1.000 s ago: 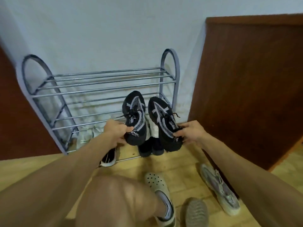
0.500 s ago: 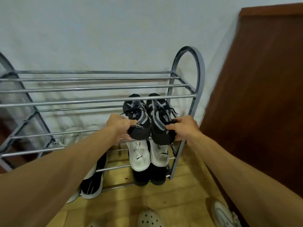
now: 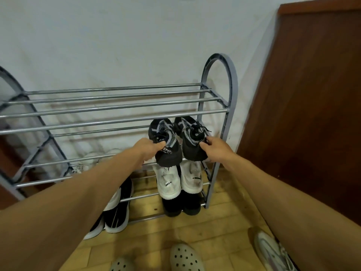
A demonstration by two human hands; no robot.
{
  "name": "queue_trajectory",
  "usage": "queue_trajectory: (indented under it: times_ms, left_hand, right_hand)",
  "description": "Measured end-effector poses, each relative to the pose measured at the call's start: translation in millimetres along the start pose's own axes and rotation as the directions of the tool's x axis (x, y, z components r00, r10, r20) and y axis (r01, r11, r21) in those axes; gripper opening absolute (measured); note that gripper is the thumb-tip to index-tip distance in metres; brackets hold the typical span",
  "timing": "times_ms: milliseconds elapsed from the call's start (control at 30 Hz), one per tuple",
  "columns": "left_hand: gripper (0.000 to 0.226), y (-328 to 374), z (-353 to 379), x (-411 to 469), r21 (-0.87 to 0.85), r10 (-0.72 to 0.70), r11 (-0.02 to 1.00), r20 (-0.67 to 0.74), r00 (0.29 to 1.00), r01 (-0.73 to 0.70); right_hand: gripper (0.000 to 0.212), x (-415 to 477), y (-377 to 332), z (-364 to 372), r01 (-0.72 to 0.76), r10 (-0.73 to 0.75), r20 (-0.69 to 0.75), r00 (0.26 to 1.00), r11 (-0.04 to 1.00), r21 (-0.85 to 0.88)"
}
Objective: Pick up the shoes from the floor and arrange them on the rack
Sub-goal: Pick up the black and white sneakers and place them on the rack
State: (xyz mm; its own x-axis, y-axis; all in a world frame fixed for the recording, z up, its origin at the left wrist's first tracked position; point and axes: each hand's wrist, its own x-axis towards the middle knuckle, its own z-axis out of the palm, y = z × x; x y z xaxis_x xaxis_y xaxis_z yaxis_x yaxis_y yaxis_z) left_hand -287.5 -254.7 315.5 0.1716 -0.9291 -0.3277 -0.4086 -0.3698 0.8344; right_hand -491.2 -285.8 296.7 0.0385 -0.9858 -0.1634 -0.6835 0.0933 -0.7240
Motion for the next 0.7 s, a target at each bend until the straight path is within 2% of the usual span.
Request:
queue_trajectory:
  times_ms: [167, 233, 333, 367, 467, 600, 700]
  left_hand:
    - [0.031, 20, 5, -59, -0.022, 0.141, 0.989, -0.07, 0.987, -0.143]
    - [0.016, 26, 13, -92, 0.01, 0.174, 0.985, -0.046, 0.984, -0.174]
    - [0.012, 29, 30, -144, 0.051, 0.227, 0.972, 0.031, 0.973, -0.229]
    - [0.004, 27, 38, -162, 0.058, 0.246, 0.967, 0.062, 0.967, -0.249]
    - [0.011, 20, 63, -214, 0.064, 0.289, 0.952, 0.145, 0.946, -0.3]
    - [0.037, 8, 97, -273, 0.076, 0.24, 0.961, 0.255, 0.937, -0.267]
    - [0.045, -4, 124, -308, 0.091, 0.228, 0.959, 0.317, 0.92, -0.269]
  right_hand:
    - [0.042, -65, 0, -24, 0.078, -0.076, 0.023, 0.997, 0.994, -0.077]
    - [0.038, -98, 4, -37, 0.09, -0.082, 0.08, 0.993, 0.99, -0.107]
    - [0.035, -149, 12, -53, 0.098, -0.078, 0.137, 0.987, 0.984, -0.148]
    - [0.035, -166, 15, -57, 0.099, -0.076, 0.14, 0.987, 0.982, -0.163]
    - [0.032, -216, 31, -68, 0.066, -0.042, 0.139, 0.989, 0.983, -0.17]
    - [0.033, -277, 65, -77, -0.047, 0.07, 0.159, 0.985, 0.989, -0.143]
    - [0.034, -310, 100, -81, -0.134, 0.151, 0.159, 0.976, 0.984, -0.114]
